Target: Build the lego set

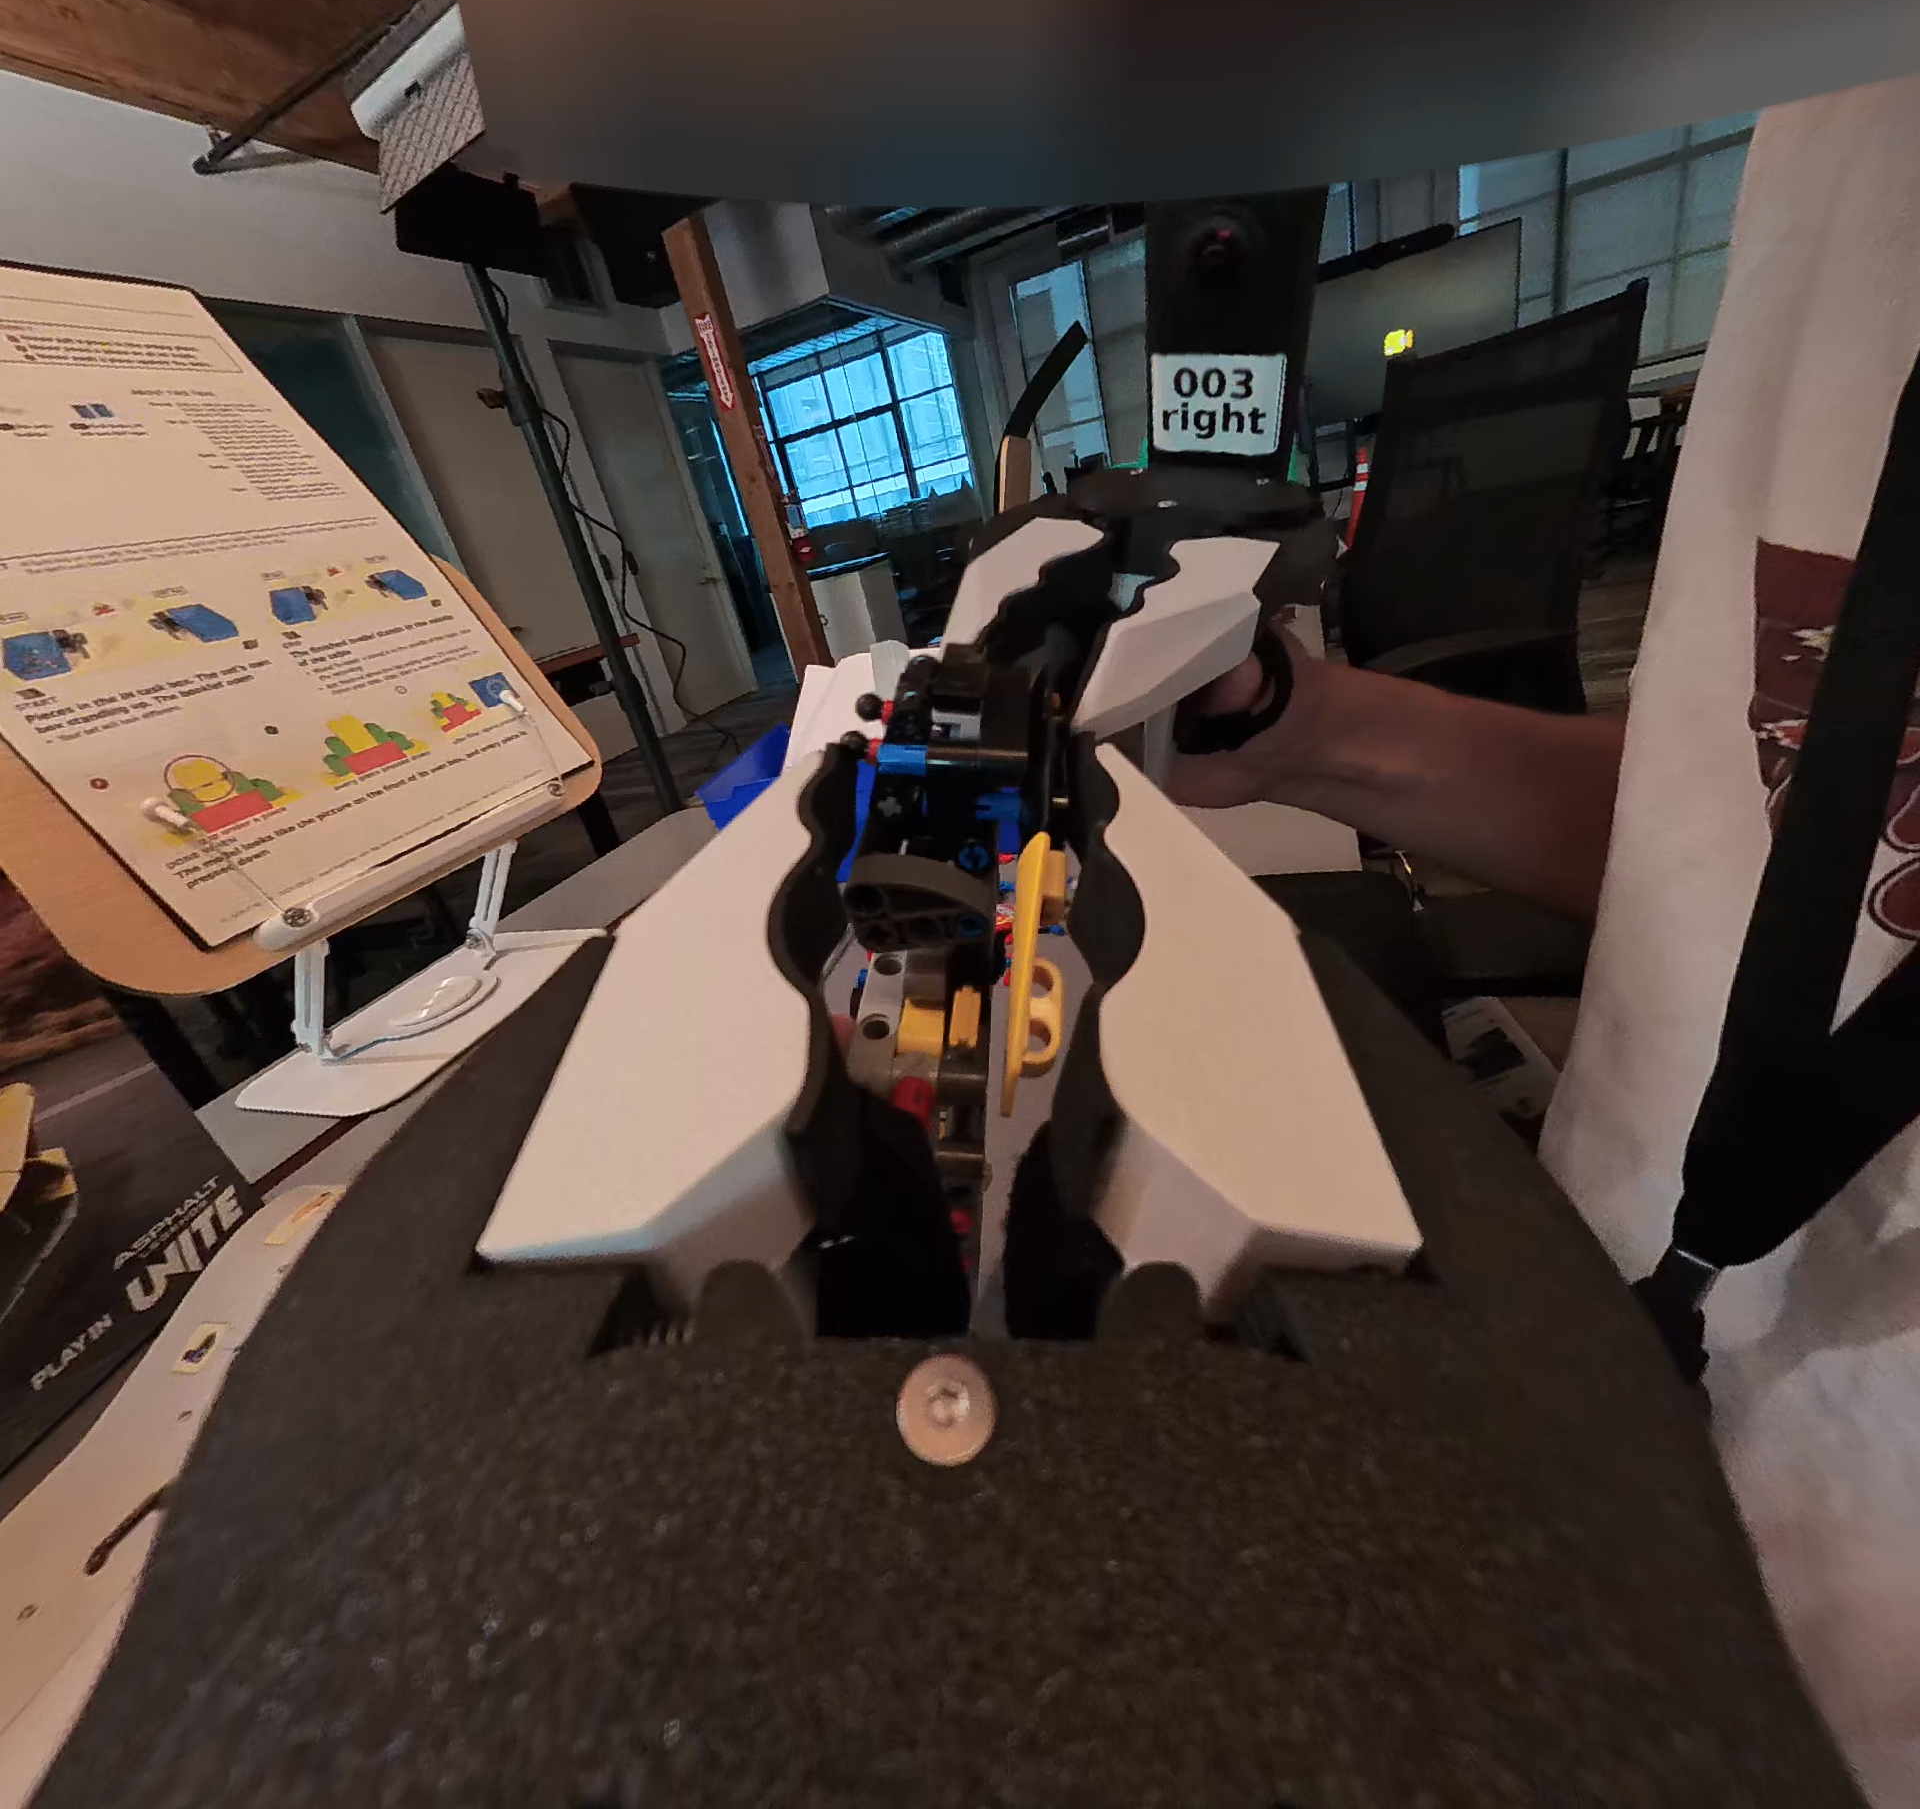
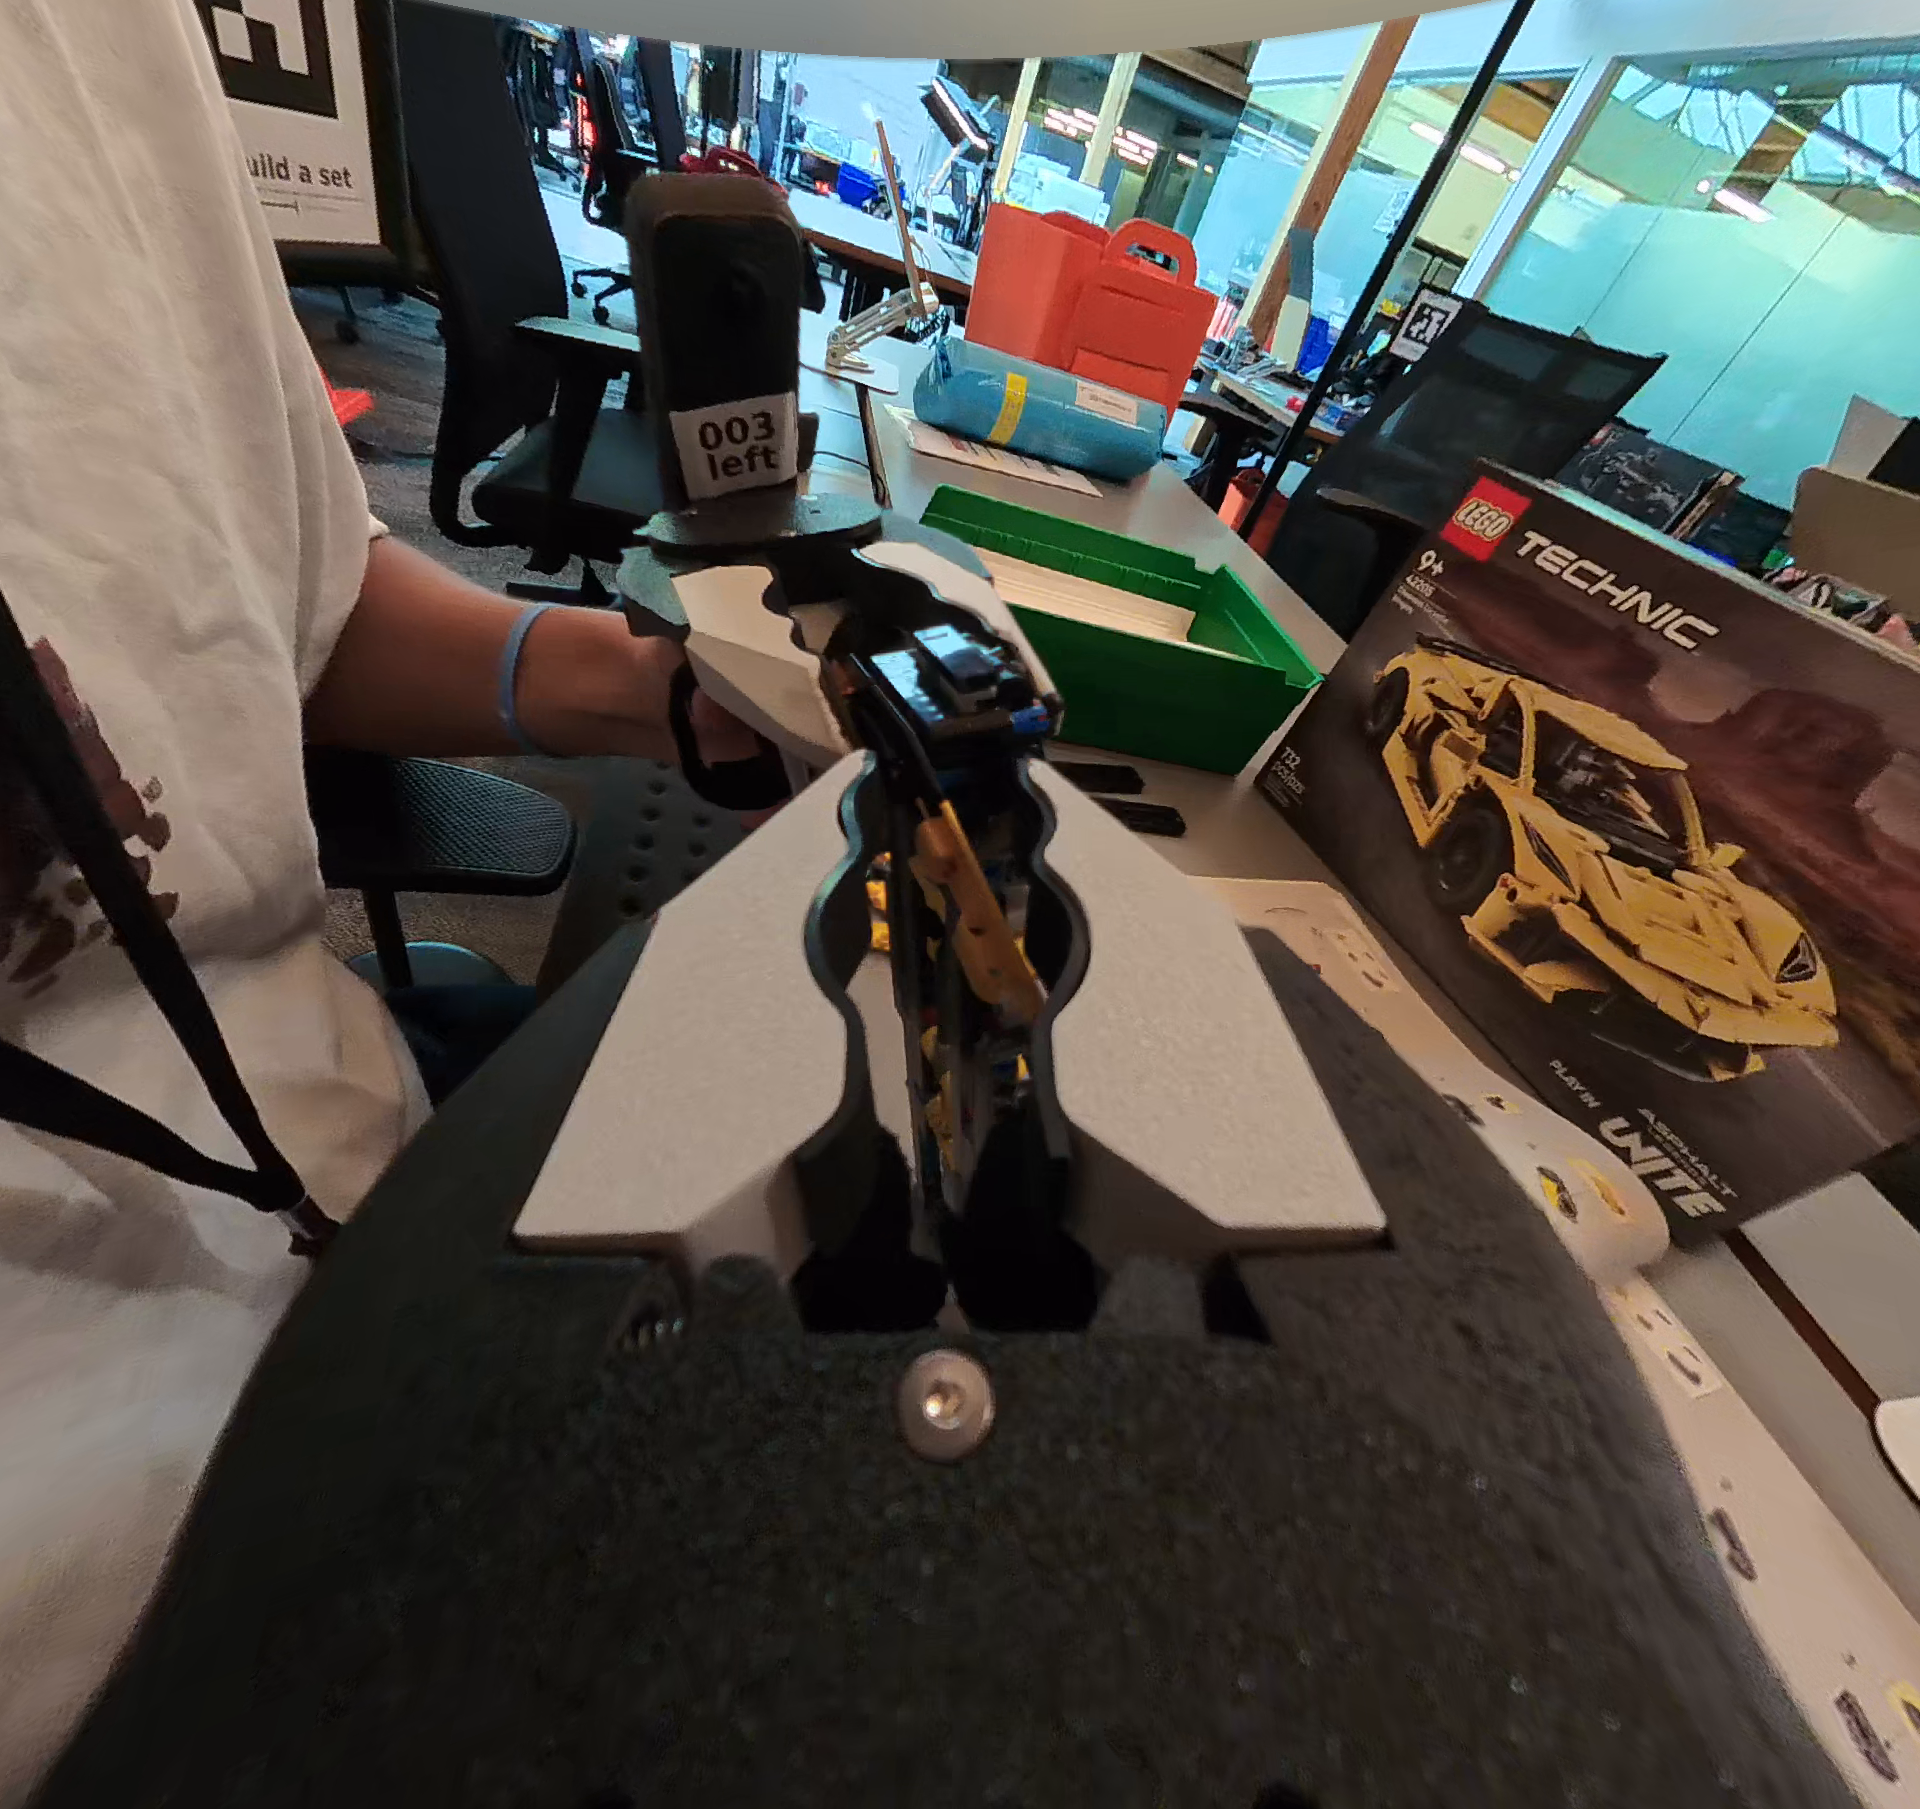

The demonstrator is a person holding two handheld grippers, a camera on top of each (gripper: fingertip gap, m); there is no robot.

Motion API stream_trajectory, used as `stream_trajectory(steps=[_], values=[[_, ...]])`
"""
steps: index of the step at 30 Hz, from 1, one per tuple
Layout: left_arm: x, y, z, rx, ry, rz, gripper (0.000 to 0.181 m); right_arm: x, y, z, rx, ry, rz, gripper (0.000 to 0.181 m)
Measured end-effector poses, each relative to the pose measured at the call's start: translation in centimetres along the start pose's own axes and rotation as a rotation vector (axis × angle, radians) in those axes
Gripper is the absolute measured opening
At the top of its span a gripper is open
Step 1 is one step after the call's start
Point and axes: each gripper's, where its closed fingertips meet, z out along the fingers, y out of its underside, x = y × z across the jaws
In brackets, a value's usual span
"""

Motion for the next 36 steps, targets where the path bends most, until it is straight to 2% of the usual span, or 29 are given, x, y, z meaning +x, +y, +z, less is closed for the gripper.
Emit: stream_trajectory(steps=[5, 15, 24, 27, 31, 36], values=[[0.3, 0.0, 0.3, 0.002, -0.001, 0.01, 0.039, -0.2, 0.1, -0.3, -0.021, -0.061, 0.074, 0.022], [0.5, 0.1, 0.5, 0.004, 0.009, 0.001, 0.038, -0.3, 0.3, -0.6, -0.026, -0.063, 0.036, 0.022], [0.4, -0.3, 0.6, 0.079, 0.01, -0.091, 0.037, -0.1, -0.3, -0.5, 0.036, -0.06, 0.036, 0.021], [-0.1, -0.2, 0.5, 0.103, 0.024, -0.145, 0.037, 0.3, -0.3, -0.2, 0.052, -0.061, 0.125, 0.022], [-0.7, -0.1, 0.3, 0.129, 0.007, -0.136, 0.038, 0.6, -0.3, 0.2, 0.066, -0.026, 0.071, 0.023], [-0.8, 0.1, 0.1, 0.131, 0.008, -0.11, 0.038, 1.0, -0.5, -0.4, 0.148, -0.019, 0.127, 0.023]])
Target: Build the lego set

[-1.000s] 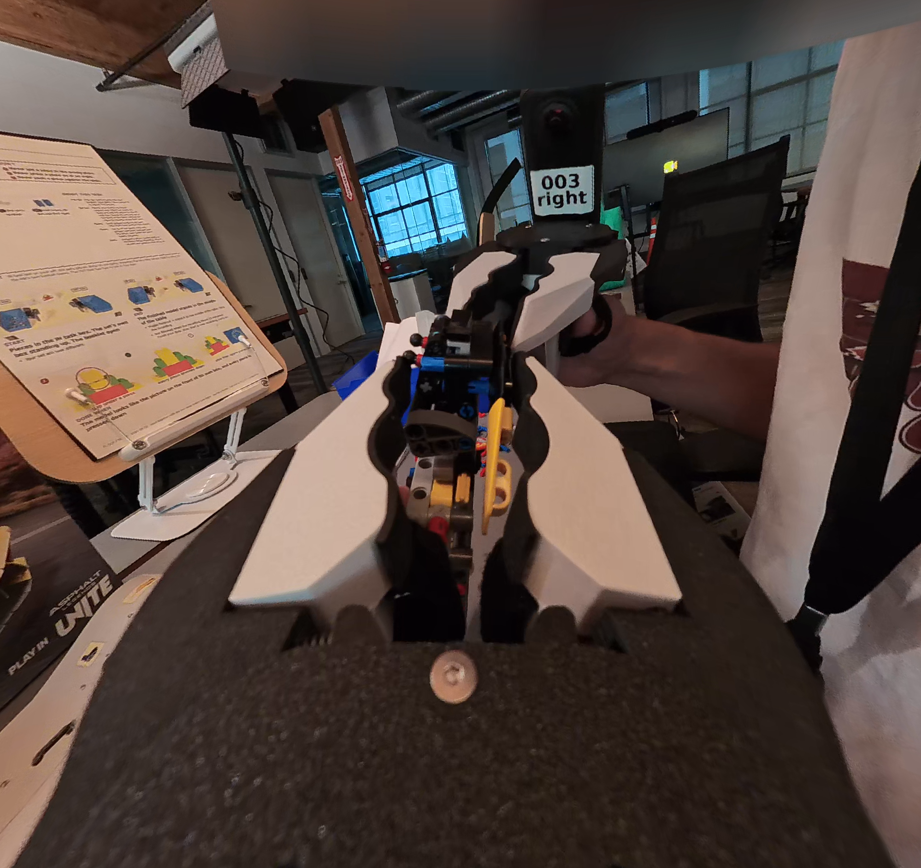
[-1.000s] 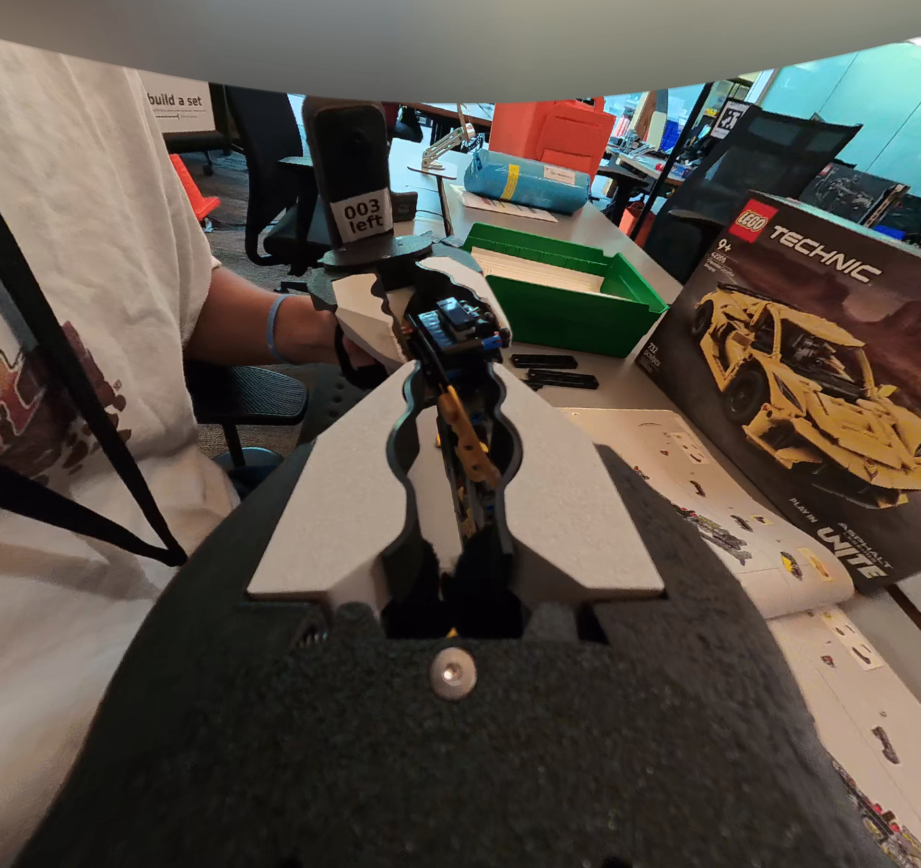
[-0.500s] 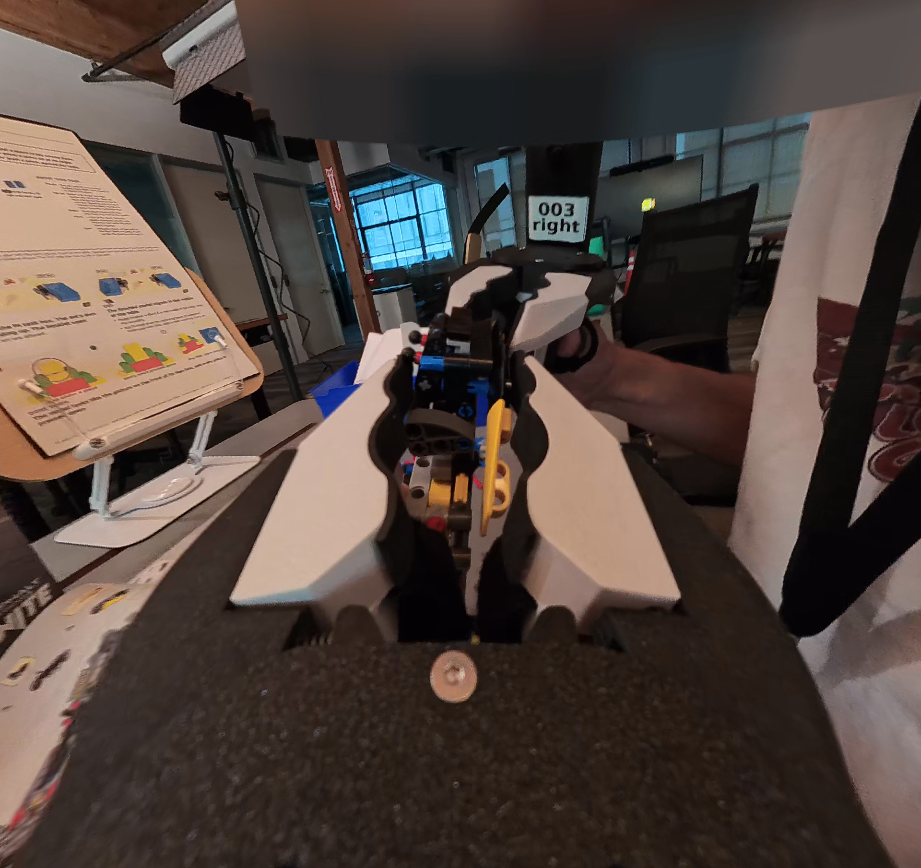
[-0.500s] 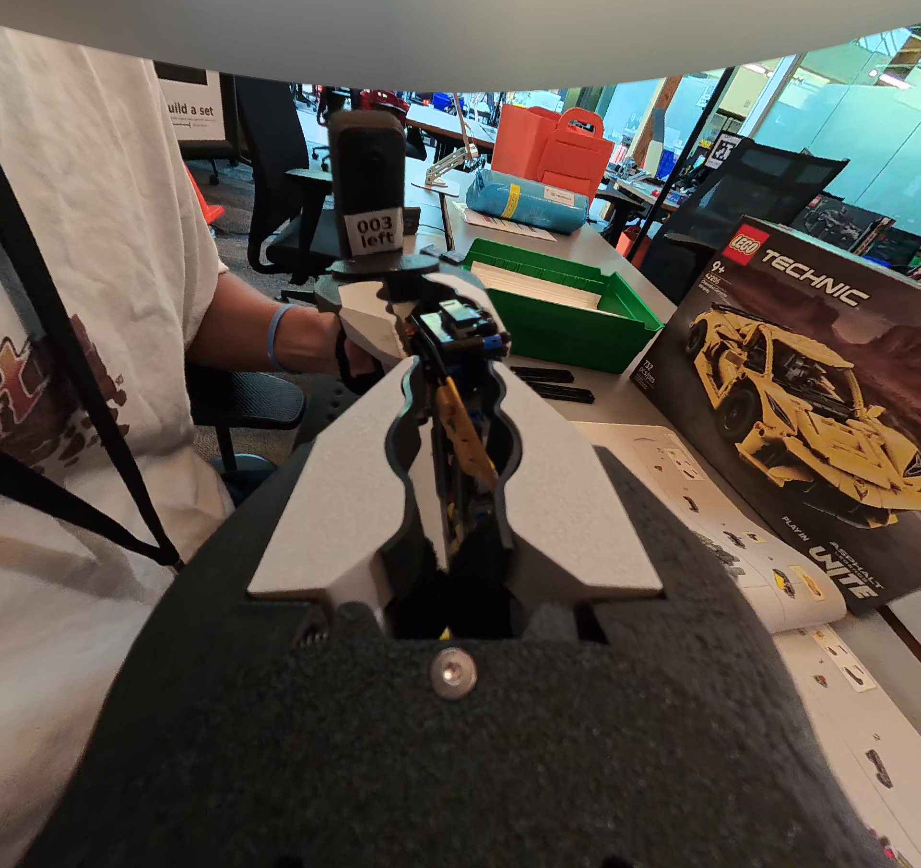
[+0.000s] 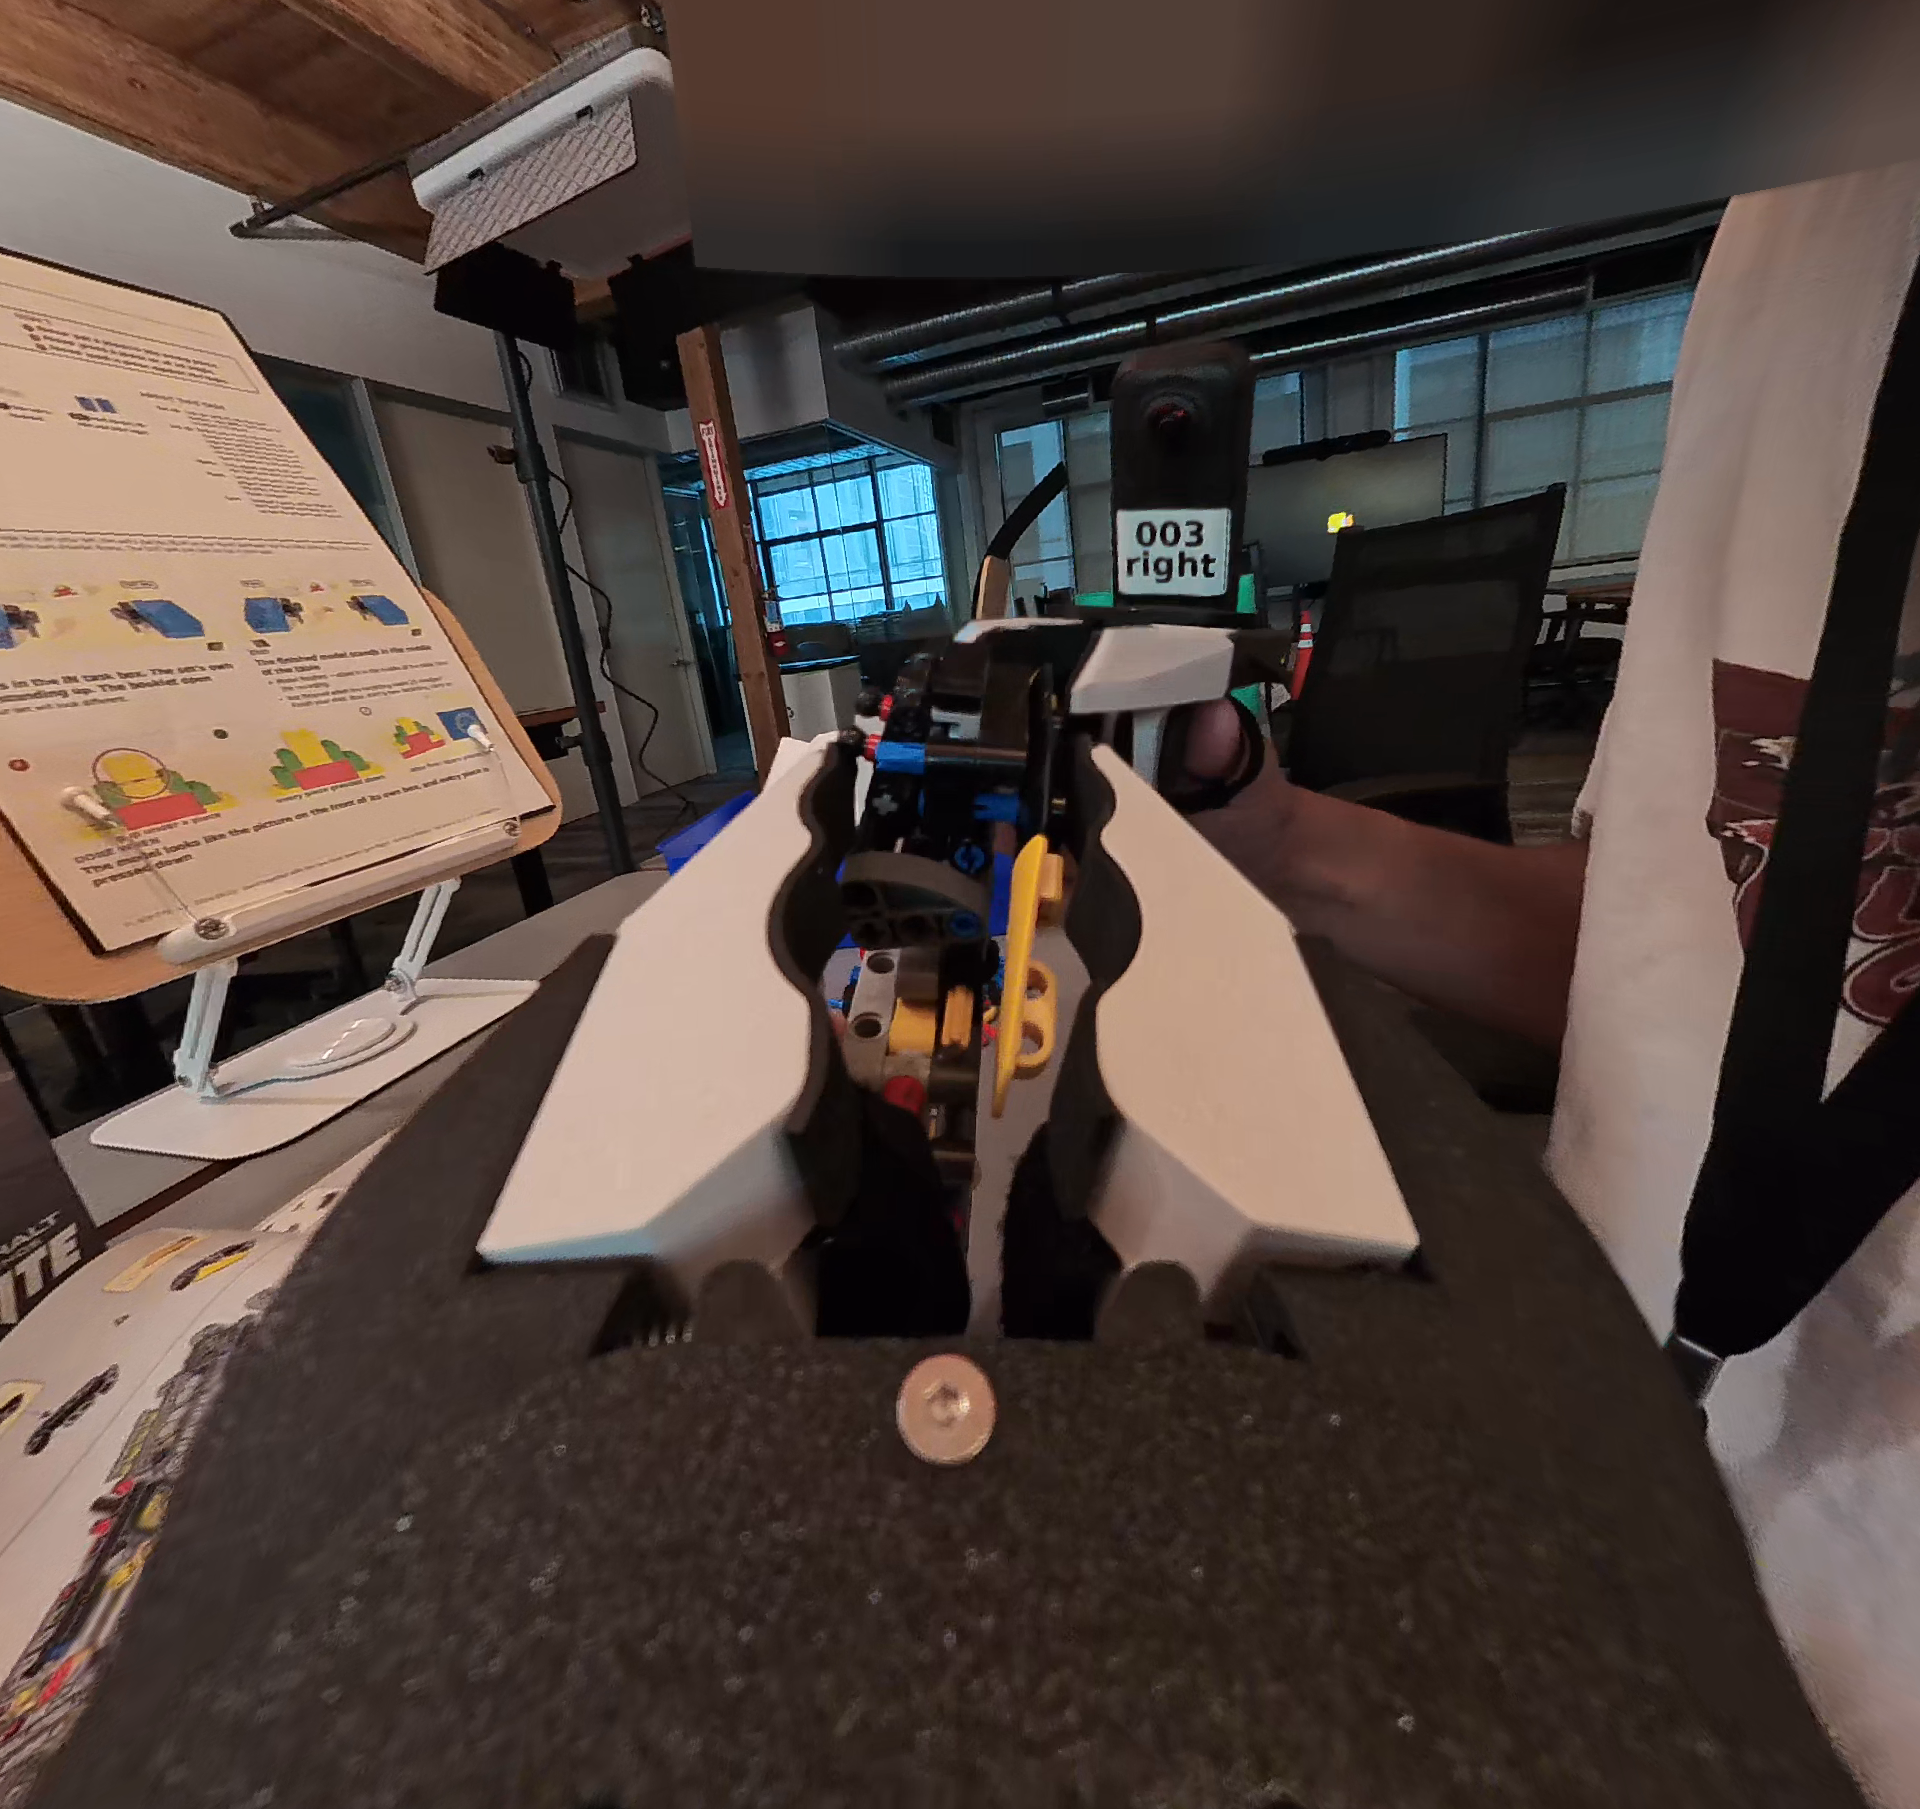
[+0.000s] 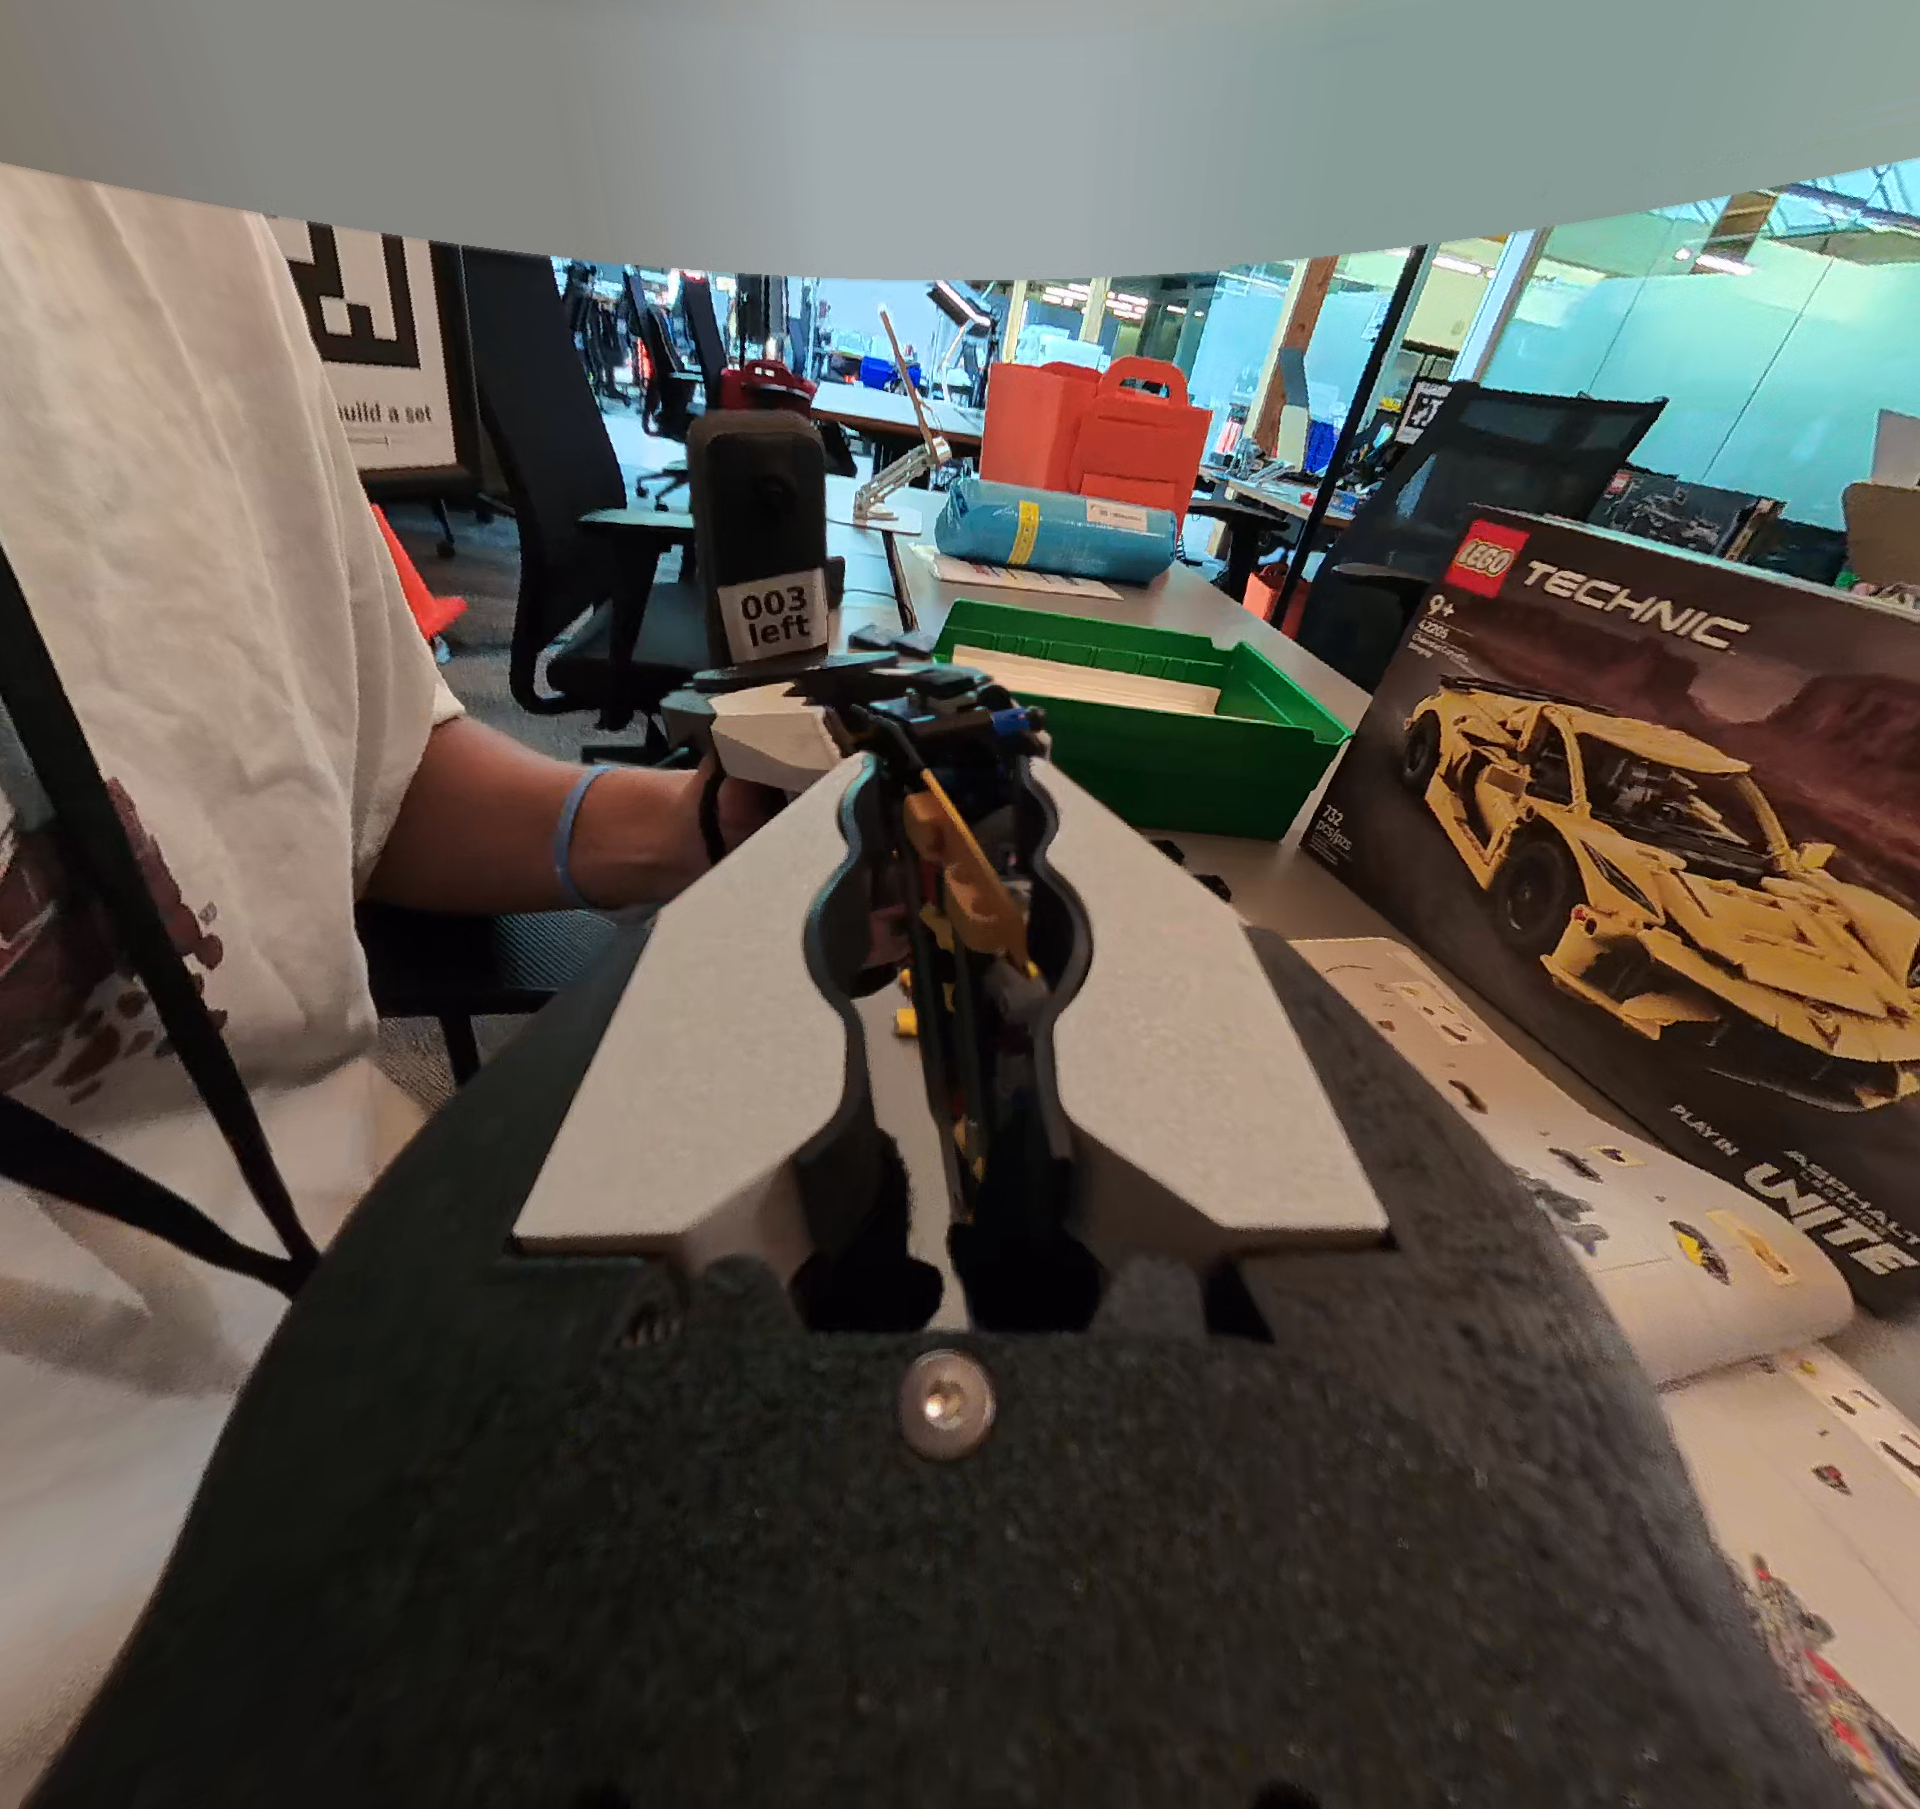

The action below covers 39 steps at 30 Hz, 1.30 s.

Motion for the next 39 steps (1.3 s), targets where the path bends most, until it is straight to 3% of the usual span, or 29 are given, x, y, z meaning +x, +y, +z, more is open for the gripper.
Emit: stream_trajectory(steps=[5, 15, 22, 28, 29, 33, 39], values=[[-0.7, 0.0, -0.5, -0.004, -0.018, -0.019, 0.038, 0.6, -1.1, -1.2, 0.065, -0.025, 0.083, 0.018], [-1.9, 0.1, -2.0, 0.021, -0.062, -0.026, 0.038, 1.4, -0.1, -1.4, 0.039, 0.021, 0.103, 0.01], [-3.0, 0.6, -3.8, 0.041, -0.074, -0.051, 0.035, 4.5, 3.6, -1.8, 0.016, 0.075, 0.228, 0.014], [-4.0, 0.9, -4.7, 0.078, -0.073, -0.116, 0.035, 8.0, 8.2, -2.4, 0.116, 0.107, 0.413, 0.022], [-4.1, 0.9, -4.7, 0.086, -0.074, -0.132, 0.035, 8.2, 8.5, -2.4, 0.109, 0.097, 0.462, 0.033], [-3.9, 1.1, -4.6, 0.088, -0.067, -0.134, 0.034, 9.0, 7.6, -2.9, 0.174, 0.115, 0.44, 0.03], [-4.0, 1.8, -4.6, 0.064, -0.069, -0.143, 0.034, 8.6, 8.3, -2.5, 0.147, 0.104, 0.442, 0.03]])
